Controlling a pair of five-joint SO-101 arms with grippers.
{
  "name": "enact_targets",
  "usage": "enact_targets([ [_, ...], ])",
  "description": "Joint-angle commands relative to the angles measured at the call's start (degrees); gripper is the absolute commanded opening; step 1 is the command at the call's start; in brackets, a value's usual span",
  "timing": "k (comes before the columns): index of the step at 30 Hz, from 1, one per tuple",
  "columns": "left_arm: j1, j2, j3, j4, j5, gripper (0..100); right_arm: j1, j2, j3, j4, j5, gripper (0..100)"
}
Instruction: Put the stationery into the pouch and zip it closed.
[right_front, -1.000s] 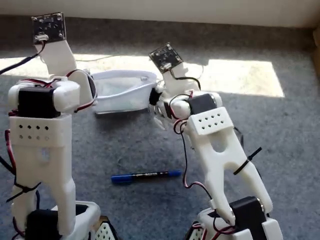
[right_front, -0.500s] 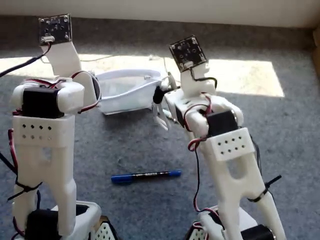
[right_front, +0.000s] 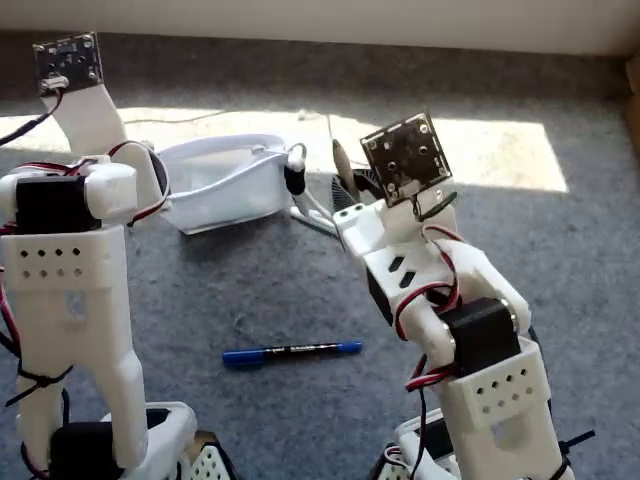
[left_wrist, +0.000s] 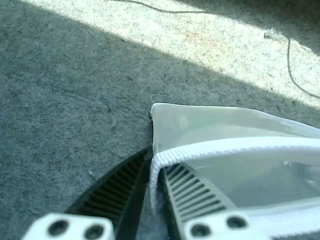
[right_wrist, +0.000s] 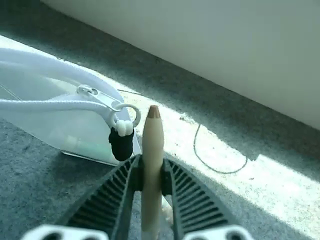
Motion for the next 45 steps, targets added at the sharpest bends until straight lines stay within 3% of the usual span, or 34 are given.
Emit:
enact_targets([
  [1,-1.8,-0.7,-0.3,-1.0,-0.6,1,-0.8,-2.2,-0.4,-0.6,-0.5,0.5],
  [7,-1.7,-0.8,0.8,-0.7,-0.7,1,-1.3,-2.3,-0.8,-0.7,-0.6,0.5],
  [15,-1.7,-0.8,0.8,-0.7,-0.7,1,-11.0,-2.2,-5.6,-1.9,-0.6,0.5],
  [33,-1.7,-0.8,0.8,-1.1,-0.7,1,-19.9,-1.9,-6.9,-28.5,-0.3,0.5],
  [45,-1.7,-0.8,0.8,-0.8,-0.7,1,-20.8,-1.8,-6.6,-39.9,-0.6,0.5],
])
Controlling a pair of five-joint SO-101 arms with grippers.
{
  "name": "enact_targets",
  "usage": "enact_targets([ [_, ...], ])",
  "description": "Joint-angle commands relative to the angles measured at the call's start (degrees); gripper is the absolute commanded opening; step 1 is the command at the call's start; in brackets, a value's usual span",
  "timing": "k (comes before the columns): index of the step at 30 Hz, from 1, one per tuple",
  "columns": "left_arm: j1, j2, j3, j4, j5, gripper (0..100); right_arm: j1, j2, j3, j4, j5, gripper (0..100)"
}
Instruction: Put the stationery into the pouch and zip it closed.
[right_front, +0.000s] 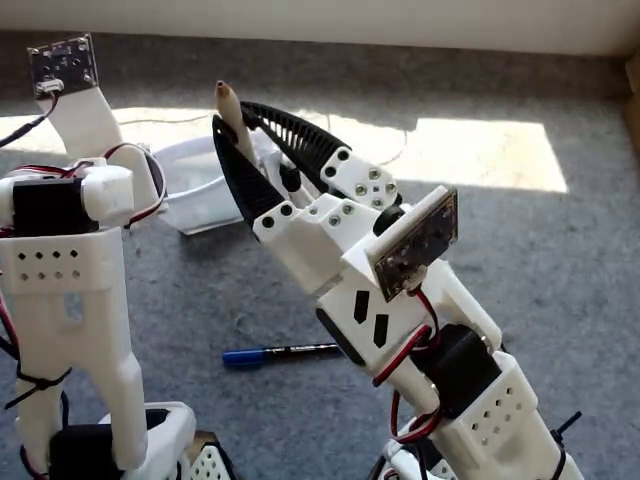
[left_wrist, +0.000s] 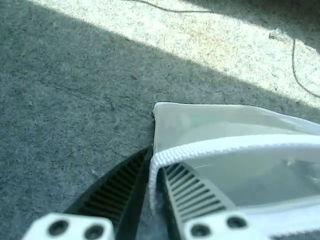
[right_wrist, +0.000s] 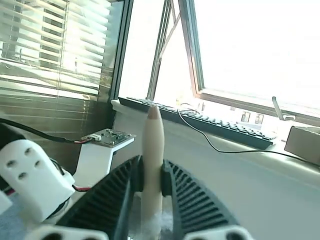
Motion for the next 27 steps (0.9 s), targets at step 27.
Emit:
enact_targets([
  [27,-0.7,-0.7,0.4,-0.6,-0.5,1,0.7,6.3,14.5,-37.3,-0.3,0.5],
])
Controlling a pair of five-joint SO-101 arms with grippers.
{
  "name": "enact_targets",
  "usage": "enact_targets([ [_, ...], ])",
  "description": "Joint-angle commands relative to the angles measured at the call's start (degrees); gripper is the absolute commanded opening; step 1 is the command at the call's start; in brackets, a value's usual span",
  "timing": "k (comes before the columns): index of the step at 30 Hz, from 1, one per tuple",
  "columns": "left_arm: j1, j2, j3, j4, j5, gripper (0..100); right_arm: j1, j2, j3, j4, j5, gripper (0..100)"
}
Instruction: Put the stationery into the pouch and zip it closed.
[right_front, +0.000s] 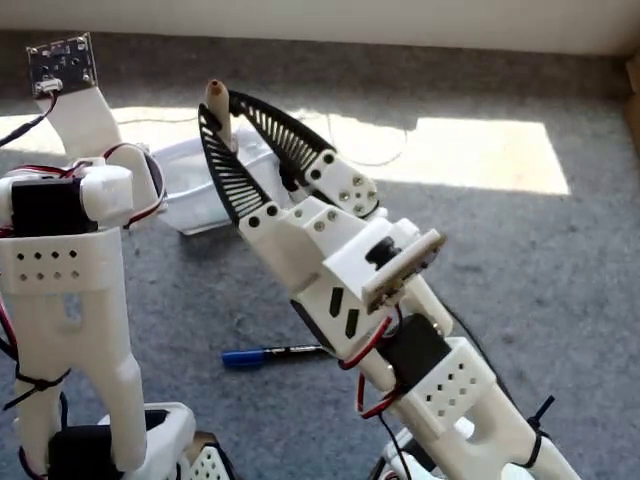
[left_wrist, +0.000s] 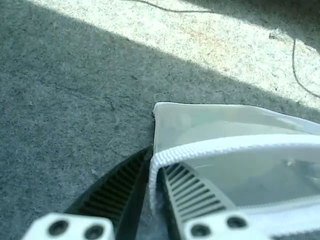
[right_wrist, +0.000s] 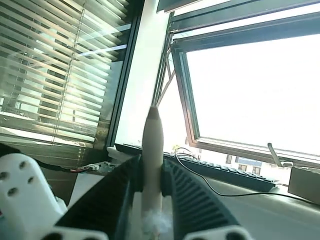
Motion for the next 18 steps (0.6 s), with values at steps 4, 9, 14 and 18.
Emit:
enact_targets([
  [4,-0.7,-0.7,0.3,-0.6,-0.5,1,3.7,6.6,-0.5,-9.8,-0.4,0.5],
  [9,-0.7,-0.7,0.3,-0.6,-0.5,1,3.9,10.2,-0.7,-9.7,-0.2,0.5],
  [14,-0.7,-0.7,0.3,-0.6,-0.5,1,3.6,11.6,-0.7,-2.4,-0.1,0.5],
  [18,-0.7,-0.7,0.3,-0.6,-0.5,1,3.7,11.2,-0.9,1.2,0.0,0.5],
])
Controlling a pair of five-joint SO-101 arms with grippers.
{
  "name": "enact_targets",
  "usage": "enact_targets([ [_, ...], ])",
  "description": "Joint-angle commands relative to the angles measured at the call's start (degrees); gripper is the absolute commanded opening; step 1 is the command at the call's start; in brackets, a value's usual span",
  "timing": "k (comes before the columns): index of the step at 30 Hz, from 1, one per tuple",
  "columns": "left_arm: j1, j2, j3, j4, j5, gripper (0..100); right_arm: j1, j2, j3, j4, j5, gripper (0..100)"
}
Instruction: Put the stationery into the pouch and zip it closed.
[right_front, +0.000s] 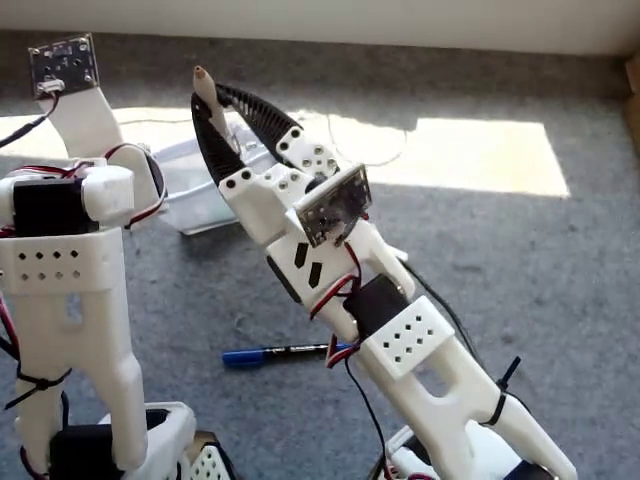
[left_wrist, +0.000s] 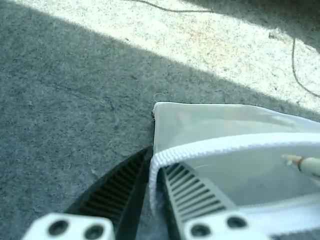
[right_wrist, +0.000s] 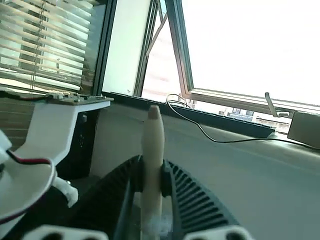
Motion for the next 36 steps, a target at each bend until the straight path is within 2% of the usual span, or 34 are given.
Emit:
enact_targets([
  [1,-0.7,-0.7,0.3,-0.6,-0.6,1,0.6,-0.7,-0.9,1.3,0.4,0.5],
  [5,-0.7,-0.7,0.5,-0.6,-1.8,1,0.3,-0.1,-2.2,5.8,7.8,0.5],
  [13,-0.7,-0.7,1.4,-1.0,-1.9,1,-1.6,-0.1,-4.6,15.3,15.0,0.5],
  [19,-0.7,-0.7,1.4,-1.0,-1.9,1,-1.7,-0.4,-4.5,15.7,15.6,1.3],
  [24,-0.7,-0.7,1.4,-1.0,-1.9,1,-1.7,-0.7,-4.5,15.8,15.3,14.4],
  [36,-0.7,-0.7,1.4,-1.0,-2.0,1,-1.6,-0.7,-4.5,15.8,15.3,14.9],
])
